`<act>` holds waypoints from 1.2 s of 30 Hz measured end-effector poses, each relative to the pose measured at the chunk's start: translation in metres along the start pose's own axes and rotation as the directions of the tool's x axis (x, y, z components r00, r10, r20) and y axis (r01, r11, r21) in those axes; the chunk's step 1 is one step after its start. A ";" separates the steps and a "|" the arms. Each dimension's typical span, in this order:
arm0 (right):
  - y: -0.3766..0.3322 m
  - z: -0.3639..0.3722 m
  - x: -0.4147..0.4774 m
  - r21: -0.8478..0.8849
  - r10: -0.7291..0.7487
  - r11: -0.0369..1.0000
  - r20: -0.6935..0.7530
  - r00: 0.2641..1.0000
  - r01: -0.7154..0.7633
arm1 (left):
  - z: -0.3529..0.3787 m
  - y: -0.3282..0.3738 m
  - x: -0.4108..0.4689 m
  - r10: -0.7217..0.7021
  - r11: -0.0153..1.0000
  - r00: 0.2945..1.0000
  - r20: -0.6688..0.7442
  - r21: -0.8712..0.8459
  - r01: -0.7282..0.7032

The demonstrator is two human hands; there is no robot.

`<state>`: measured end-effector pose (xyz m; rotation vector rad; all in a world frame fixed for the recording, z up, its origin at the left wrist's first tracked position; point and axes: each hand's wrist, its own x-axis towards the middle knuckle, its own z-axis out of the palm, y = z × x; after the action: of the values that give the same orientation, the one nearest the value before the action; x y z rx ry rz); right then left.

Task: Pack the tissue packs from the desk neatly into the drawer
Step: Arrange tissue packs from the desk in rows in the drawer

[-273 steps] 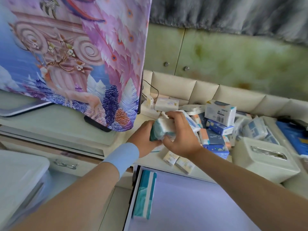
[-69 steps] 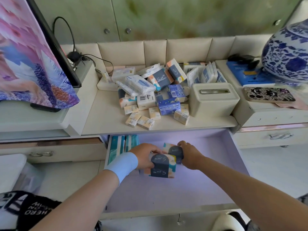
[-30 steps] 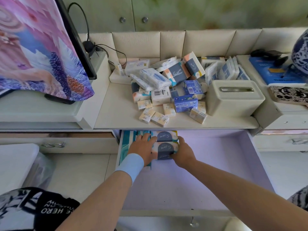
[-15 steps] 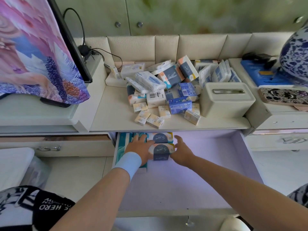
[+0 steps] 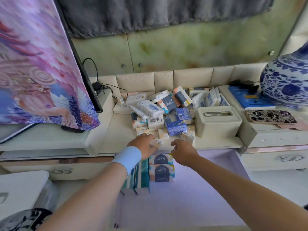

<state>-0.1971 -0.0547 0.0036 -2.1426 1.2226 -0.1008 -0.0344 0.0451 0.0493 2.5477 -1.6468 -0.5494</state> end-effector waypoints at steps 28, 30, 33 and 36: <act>-0.069 -0.056 0.233 -0.556 -0.251 0.823 -0.170 0.953 0.118 | -0.080 -0.045 0.209 -0.001 0.922 0.985 -0.171 0.381 0.067; -0.059 -0.056 0.246 -0.682 -0.311 0.712 -0.091 0.946 0.169 | -0.081 -0.044 0.212 -0.037 0.924 0.980 -0.194 0.366 0.108; -0.050 -0.050 0.258 -0.793 -0.394 0.577 -0.062 0.917 0.194 | -0.080 -0.041 0.217 -0.017 0.977 0.983 -0.180 0.204 0.055; -0.049 -0.043 0.264 -0.866 -0.431 0.473 -0.068 0.900 0.161 | -0.077 -0.035 0.219 -0.018 0.974 0.989 -0.146 0.221 0.050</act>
<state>-0.0292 -0.2689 0.0004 -3.3304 1.1372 0.0742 0.1015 -0.1462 0.0557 2.7001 -1.7056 -0.1850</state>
